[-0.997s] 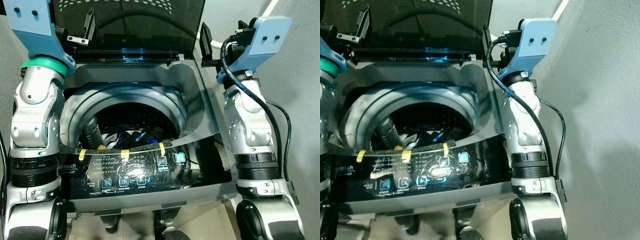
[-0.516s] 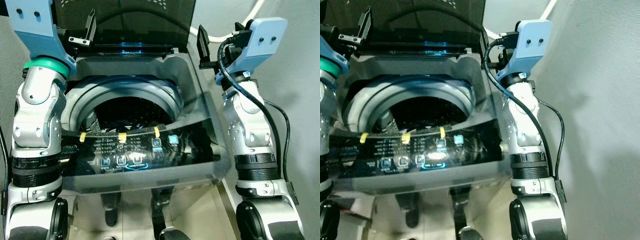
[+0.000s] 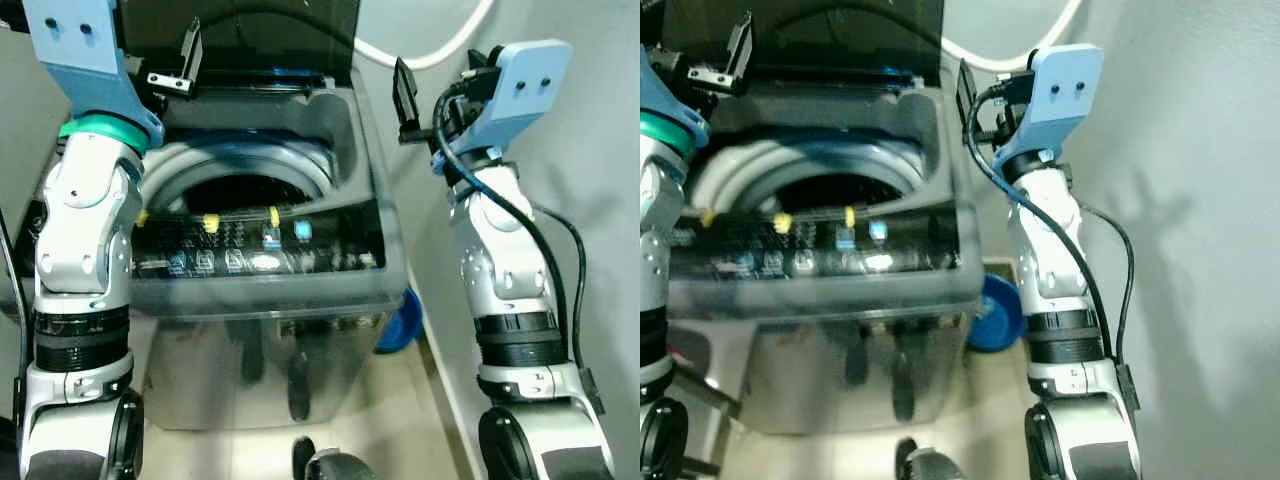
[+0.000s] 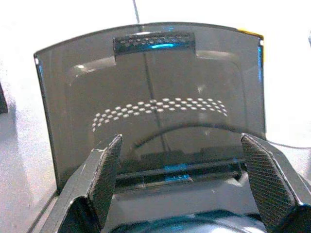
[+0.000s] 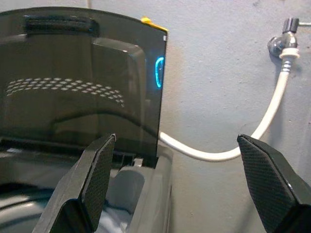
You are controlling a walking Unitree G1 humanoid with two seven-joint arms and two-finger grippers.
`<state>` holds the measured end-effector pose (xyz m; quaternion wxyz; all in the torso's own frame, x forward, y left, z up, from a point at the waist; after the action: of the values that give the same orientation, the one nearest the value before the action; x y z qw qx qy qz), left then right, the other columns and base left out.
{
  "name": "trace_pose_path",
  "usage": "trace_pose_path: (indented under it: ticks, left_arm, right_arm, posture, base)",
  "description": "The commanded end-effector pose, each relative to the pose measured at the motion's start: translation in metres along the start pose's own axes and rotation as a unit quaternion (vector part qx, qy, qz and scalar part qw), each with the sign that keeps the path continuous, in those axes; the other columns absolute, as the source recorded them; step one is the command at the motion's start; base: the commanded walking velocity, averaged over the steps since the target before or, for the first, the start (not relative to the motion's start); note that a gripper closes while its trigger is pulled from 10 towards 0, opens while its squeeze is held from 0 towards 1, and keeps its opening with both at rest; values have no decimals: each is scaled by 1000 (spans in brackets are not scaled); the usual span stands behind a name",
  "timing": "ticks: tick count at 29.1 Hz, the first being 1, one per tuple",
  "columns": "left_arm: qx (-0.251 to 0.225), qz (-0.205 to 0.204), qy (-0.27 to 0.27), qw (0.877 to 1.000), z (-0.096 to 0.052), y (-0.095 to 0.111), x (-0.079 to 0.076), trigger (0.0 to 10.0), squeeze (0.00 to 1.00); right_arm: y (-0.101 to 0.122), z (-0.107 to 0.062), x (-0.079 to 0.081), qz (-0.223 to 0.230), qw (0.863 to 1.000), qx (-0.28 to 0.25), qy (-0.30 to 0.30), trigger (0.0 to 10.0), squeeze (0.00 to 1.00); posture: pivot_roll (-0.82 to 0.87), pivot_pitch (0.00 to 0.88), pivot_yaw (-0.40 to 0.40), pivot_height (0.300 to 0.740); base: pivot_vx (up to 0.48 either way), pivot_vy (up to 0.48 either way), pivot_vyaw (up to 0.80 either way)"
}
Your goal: Clothes washing
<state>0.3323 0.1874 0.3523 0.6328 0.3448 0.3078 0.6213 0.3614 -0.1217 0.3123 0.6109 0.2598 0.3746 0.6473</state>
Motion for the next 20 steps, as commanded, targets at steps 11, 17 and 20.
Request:
trace_pose_path:
  ticks: [11, 17, 20]
  left_arm:
    - [-2, 1, 2, 1000, 0, 0, 0, 10000, 0]
    - [12, 2, 4, 1000, 1, -5, -3, 10000, 0]
    - [21, 1, 2, 1000, 0, -9, -5, 10000, 0]
  right_arm:
    - [-2, -2, 3, -14, 1000, 5, 16, 10000, 0]
    - [-4, -3, 7, -31, 999, 10, 36, 10000, 0]
    - [-5, -4, 8, -38, 998, 11, 42, 10000, 0]
  posture:
    - [55, 60, -24, 740]
    - [54, 57, -25, 740]
    - [54, 56, -25, 740]
  base:
    - [-231, 0, 0]
    - [0, 0, 458]
    - [0, 0, 800]
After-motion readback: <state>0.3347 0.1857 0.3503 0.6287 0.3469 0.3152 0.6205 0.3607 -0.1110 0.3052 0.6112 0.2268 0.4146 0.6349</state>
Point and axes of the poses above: a point about 5 cm out from each wrist's last joint towards the gripper, its own z axis pointing out of the wrist towards the gripper, its own y axis along the axis of the wrist's last joint, x = y × z, the point moved 1 cm from there along z, pointing out of the wrist towards the gripper, and after that the axes turned 7 degrees about -z, right-handed, at the moved point
